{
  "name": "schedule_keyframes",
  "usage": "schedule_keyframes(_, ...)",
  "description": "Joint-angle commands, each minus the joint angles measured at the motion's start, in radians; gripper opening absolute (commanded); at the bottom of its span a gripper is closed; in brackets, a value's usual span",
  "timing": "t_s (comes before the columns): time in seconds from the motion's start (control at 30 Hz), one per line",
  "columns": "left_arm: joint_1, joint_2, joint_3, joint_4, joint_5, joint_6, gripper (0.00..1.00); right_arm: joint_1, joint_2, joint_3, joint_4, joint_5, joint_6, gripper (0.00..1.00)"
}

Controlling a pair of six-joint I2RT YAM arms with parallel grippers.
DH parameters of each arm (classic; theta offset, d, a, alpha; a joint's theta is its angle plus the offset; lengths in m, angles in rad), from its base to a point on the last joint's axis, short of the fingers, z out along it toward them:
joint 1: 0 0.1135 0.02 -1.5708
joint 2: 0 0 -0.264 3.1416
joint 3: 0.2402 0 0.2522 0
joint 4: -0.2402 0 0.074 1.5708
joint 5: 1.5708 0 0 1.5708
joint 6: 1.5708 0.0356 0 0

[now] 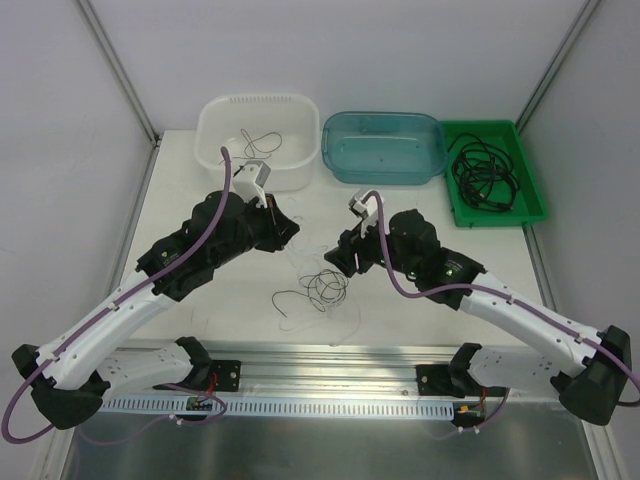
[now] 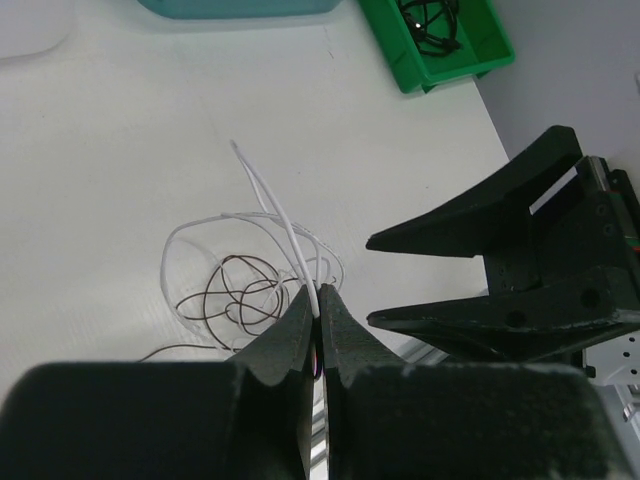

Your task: Untangle the cables

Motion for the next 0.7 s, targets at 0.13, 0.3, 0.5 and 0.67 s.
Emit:
schedule_keyframes(0.13, 0.006, 0.0, 0.003, 0.003, 0.047, -0.007, 0.0, -0.033, 0.141, 0.111, 0.024, -0.173, -0.132, 0.55)
schedule_keyframes(0.3, 0.006, 0.009, 0.007, 0.003, 0.076, -0.001, 0.0, -0.053, 0.204, 0.153, 0.018, -0.185, -0.153, 0.62)
schedule_keyframes(0.5, 0.006, 0.008, 0.004, 0.003, 0.072, 0.01, 0.0, -0.066, 0.247, 0.176, -0.002, -0.303, -0.189, 0.57)
schedule_keyframes(0.67, 0.006, 0.011, -0.008, 0.003, 0.036, 0.014, 0.0, -0.073, 0.239, 0.166, -0.022, -0.351, -0.202, 0.15)
